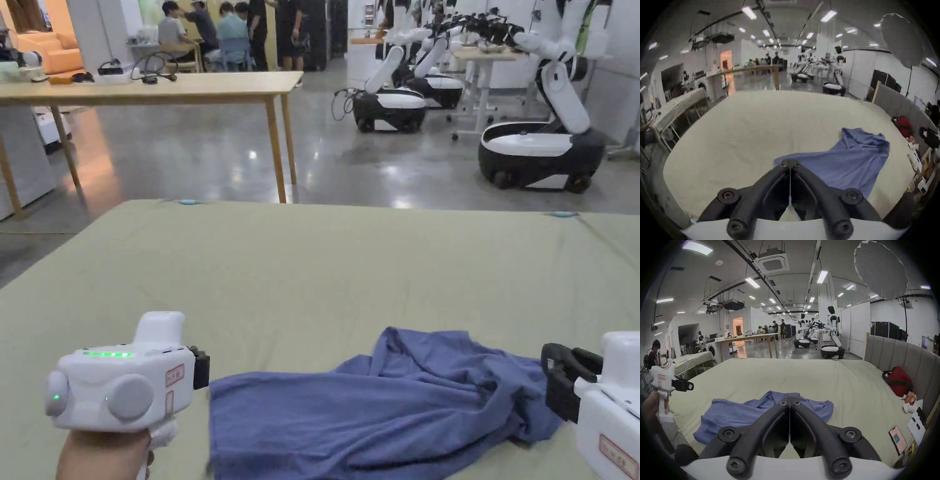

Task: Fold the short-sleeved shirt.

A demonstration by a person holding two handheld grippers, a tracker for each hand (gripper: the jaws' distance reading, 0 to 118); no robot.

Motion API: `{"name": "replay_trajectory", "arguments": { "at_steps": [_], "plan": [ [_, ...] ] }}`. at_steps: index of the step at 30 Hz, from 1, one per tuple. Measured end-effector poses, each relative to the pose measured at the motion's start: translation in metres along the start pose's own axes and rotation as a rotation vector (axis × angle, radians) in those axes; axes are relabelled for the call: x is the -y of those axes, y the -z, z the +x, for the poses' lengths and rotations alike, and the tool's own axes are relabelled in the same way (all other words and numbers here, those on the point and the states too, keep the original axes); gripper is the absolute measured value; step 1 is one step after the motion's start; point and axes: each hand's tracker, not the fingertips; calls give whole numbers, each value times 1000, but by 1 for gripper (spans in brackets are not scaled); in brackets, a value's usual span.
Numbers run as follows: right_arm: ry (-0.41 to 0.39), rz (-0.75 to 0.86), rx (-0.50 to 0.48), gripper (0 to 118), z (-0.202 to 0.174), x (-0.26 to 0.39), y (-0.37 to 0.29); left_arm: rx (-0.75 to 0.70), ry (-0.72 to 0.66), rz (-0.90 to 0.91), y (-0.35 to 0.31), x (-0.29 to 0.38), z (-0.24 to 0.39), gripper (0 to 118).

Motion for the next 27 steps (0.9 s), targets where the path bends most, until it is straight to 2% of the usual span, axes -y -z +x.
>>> {"name": "replay_trajectory", "arguments": {
  "at_steps": [1, 2, 7, 8, 9, 10, 12, 14, 15, 16, 17, 18, 19, 20, 21, 24, 25, 27],
  "plan": [
    [1, -10, 0, 1, 1, 2, 4, -1, 5, -15, 13, 1, 1, 107],
    [5, -20, 1, 1, 4, 4, 9, 0, 20, -37, 31, 2, -2, 118],
    [5, -59, 31, 1, 23, 9, 28, -72, 85, -110, 106, 9, -6, 114],
    [4, -67, 40, 1, 28, 9, 32, -60, 87, -79, 111, 8, -5, 110],
    [5, -79, 52, 1, 34, 10, 36, -87, 83, -111, 123, 4, -8, 99],
    [10, -89, 63, 1, 43, 13, 41, -118, 99, -150, 134, 2, -10, 79],
    [25, -109, 90, 1, 58, 16, 48, -139, 94, -149, 152, 5, -13, 50],
    [38, -126, 128, 1, 77, 19, 55, -141, 89, -195, 166, 3, -18, 33],
    [47, -141, 164, 1, 89, 20, 61, -139, 106, -226, 174, 8, -15, 33],
    [63, -158, 189, 3, 102, 21, 69, -126, 133, -248, 177, 9, -14, 1],
    [83, -177, 208, 12, 114, 22, 78, -70, 128, -256, 177, 10, -13, 2],
    [109, -206, 226, 35, 127, 22, 89, -52, 124, -237, 171, 9, -11, 1],
    [133, -232, 235, 83, 140, 23, 101, -73, 151, -202, 153, 11, 10, 1],
    [151, -259, 241, 114, 151, 23, 115, -56, 161, -189, 146, 10, 13, 1],
    [164, -277, 248, 118, 159, 24, 129, -78, 158, -176, 138, 9, 16, 1],
    [212, -366, 183, 118, 178, 27, 178, -45, 141, -143, 111, 2, 27, 1],
    [203, -416, 171, 118, 179, 30, 195, -51, 146, -127, 102, 0, 29, 1],
    [159, -415, 173, 114, 175, 31, 218, -53, 143, -100, 95, -5, 31, 1]
  ]
}}
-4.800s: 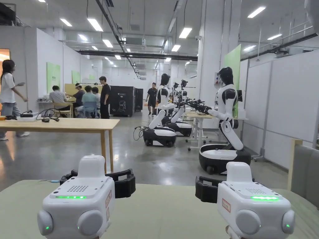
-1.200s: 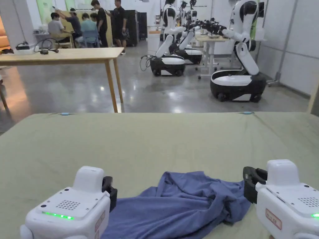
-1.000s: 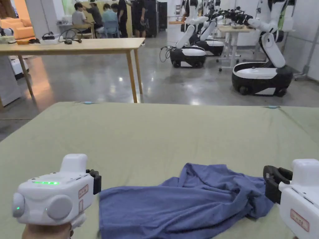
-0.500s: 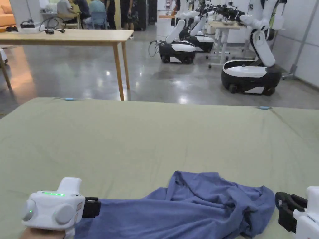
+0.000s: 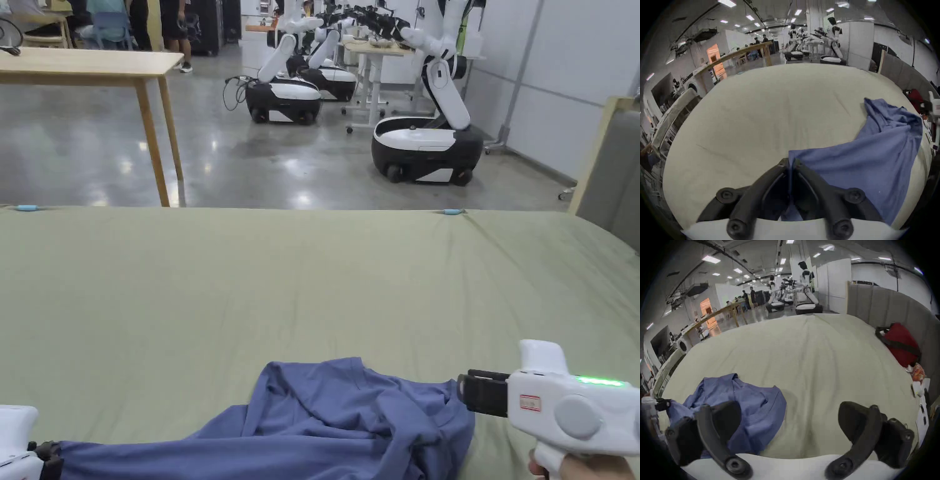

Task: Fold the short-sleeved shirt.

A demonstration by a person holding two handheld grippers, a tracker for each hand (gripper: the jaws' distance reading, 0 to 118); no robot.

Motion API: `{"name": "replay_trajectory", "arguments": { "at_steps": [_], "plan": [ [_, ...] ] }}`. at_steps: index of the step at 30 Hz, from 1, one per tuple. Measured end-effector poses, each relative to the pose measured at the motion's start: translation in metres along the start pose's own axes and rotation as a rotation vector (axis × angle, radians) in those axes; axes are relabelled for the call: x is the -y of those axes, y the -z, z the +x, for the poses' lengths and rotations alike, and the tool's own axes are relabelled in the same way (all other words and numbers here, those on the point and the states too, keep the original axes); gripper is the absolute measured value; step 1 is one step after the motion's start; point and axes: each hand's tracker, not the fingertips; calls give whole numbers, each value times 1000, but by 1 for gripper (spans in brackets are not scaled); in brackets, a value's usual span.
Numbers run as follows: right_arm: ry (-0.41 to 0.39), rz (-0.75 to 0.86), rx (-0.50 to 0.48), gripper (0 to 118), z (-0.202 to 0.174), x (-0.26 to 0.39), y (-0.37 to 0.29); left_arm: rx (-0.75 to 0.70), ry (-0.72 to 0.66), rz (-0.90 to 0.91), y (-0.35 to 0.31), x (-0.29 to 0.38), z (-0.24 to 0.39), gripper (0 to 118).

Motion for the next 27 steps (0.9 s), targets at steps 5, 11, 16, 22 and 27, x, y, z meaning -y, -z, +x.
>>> {"name": "replay_trajectory", "arguments": {
  "at_steps": [5, 11, 16, 22, 27],
  "plan": [
    [-41, -122, 40, 3, -18, 0, 47, 10, -3, 18, -10, -9, 4, 1],
    [24, -135, -64, 3, -15, 10, 30, 4, 8, 7, -5, -10, 4, 1],
    [86, -19, -96, 3, -5, -28, -34, -28, 11, 61, -28, -27, -9, 0],
    [-51, 176, -99, 3, -21, -99, -137, -65, 3, 226, -104, -79, -31, 0],
    [-92, 329, -88, 3, -41, -156, -217, -111, -38, 352, -160, -132, -59, 0]
  ]
}}
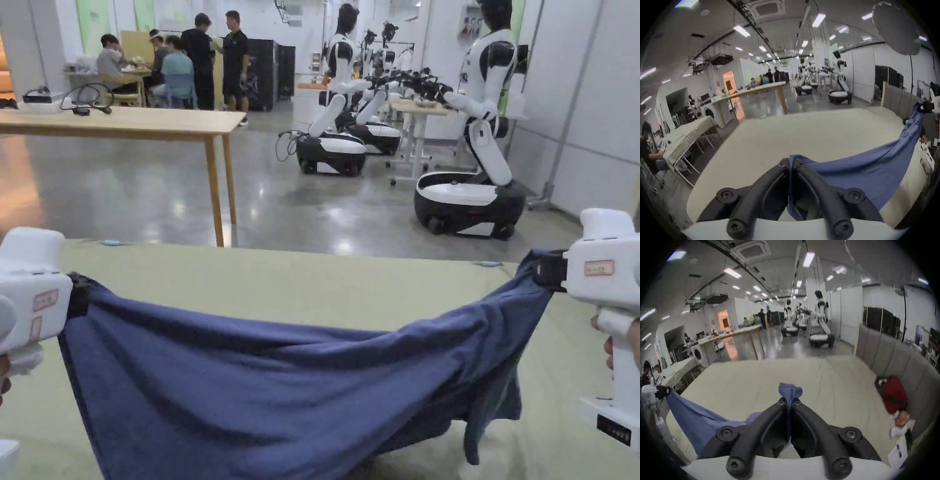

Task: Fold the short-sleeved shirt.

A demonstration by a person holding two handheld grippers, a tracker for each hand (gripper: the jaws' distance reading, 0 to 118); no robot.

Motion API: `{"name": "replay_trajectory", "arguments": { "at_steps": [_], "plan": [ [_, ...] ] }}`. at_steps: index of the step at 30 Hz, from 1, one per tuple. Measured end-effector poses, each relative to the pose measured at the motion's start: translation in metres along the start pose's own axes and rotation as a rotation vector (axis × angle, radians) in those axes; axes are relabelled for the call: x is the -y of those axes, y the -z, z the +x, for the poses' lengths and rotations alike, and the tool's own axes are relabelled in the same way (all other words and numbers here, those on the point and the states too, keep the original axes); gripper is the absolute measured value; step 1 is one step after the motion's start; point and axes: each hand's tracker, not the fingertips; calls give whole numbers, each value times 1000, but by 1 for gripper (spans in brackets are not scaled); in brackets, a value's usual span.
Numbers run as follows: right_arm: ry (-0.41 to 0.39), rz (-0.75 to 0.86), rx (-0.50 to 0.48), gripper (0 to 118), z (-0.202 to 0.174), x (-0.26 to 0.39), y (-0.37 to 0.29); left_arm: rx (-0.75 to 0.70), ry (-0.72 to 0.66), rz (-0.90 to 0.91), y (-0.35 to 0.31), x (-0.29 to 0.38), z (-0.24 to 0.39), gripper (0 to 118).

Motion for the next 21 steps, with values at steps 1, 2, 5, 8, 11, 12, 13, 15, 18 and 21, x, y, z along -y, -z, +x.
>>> {"name": "replay_trajectory", "arguments": {
  "at_steps": [1, 2, 5, 8, 11, 12, 13, 15, 18, 21],
  "plan": [
    [-7, 25, 4, 3, -2, -16, -9, -18, -11, 34, -3, -11, -6, 0],
    [-6, 49, 5, 3, -4, -32, -17, -11, -7, 62, -6, -25, -9, 0],
    [1, 143, 35, 3, -4, -75, -35, -77, 33, 112, -7, -59, -14, 0],
    [0, 218, 77, 3, -1, -117, -44, -92, 12, 156, -3, -97, -20, 0],
    [4, 279, 97, 3, 0, -150, -50, -89, -48, 213, 3, -135, -24, 0],
    [6, 299, 102, 3, 0, -159, -51, -88, -57, 231, 3, -146, -24, 0],
    [7, 306, 105, 3, -1, -167, -52, -88, -55, 238, 10, -158, -25, 0],
    [11, 322, 107, 4, -3, -180, -51, -104, -48, 261, 15, -177, -21, 0],
    [9, 333, 122, 4, -5, -186, -37, -107, -44, 272, 34, -194, -21, 0],
    [20, 322, 125, 4, -3, -175, -15, -113, -37, 265, 53, -188, -14, 0]
  ]
}}
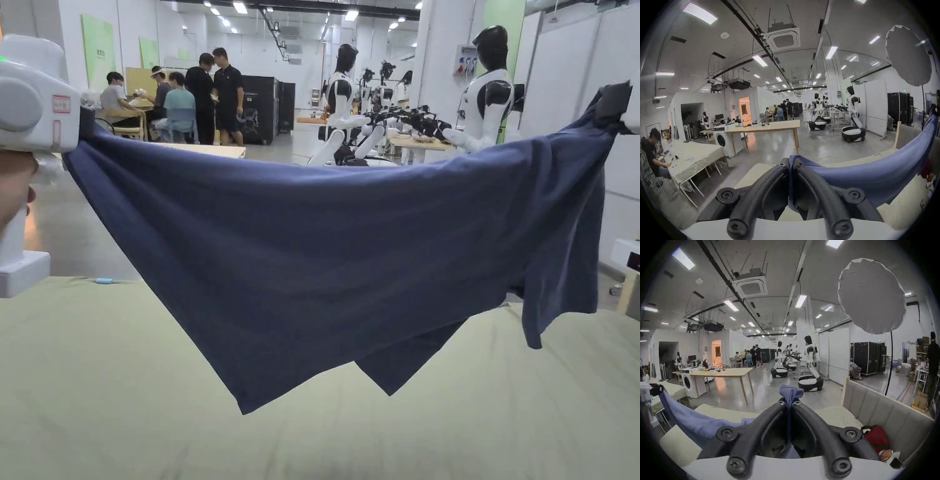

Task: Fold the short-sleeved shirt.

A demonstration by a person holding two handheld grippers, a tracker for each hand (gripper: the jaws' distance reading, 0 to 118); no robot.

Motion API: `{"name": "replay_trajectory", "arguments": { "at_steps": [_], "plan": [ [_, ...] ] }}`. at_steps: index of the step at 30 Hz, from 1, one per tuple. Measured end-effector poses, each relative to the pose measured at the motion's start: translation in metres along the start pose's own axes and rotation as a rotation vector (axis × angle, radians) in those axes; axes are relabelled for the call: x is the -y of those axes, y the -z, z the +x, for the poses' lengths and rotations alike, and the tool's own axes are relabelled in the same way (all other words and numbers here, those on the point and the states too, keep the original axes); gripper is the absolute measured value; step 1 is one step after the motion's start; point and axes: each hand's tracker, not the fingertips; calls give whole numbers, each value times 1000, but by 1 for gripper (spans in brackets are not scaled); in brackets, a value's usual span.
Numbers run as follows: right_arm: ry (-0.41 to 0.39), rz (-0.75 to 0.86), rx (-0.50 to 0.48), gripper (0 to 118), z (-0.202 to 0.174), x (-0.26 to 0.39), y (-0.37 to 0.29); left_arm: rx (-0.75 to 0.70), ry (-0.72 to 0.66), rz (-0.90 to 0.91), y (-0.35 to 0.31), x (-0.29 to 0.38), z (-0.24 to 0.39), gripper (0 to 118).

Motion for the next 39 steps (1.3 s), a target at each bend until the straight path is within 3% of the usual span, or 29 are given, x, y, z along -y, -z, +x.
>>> {"name": "replay_trajectory", "arguments": {
  "at_steps": [7, 13, 20, 25, 30, 31, 32, 33, 34, 35, 36, 39],
  "plan": [
    [55, -159, 13, 4, 9, 100, 46, 5, -4, -87, 30, 90, 24, 0],
    [61, -216, 33, 4, 26, 162, 44, 50, -26, -141, 11, 139, 36, 1],
    [31, -275, -1, 4, 61, 214, -42, 172, -31, -196, -88, 187, 24, 1],
    [-108, -406, -29, 4, 76, 298, -120, 227, 30, -336, -163, 264, 21, 1],
    [-91, -586, -53, 4, 86, 402, -171, 241, -14, -569, -199, 358, 17, 2],
    [-85, -608, -37, 7, 93, 421, -172, 221, -14, -602, -203, 374, 17, 5],
    [-78, -634, -31, 19, 97, 435, -177, 214, 0, -634, -205, 383, 14, 11],
    [-71, -640, -21, 44, 100, 444, -181, 200, 2, -652, -208, 393, 13, 26],
    [-55, -645, -17, 84, 104, 450, -183, 203, -7, -652, -210, 397, 12, 67],
    [-34, -657, -22, 103, 108, 454, -186, 208, -25, -654, -213, 396, 11, 98],
    [-13, -669, -33, 111, 111, 452, -186, 213, -32, -649, -216, 393, 11, 112],
    [-59, -587, -48, 112, 99, 419, -198, 157, 56, -540, -232, 359, 26, 115]
  ]
}}
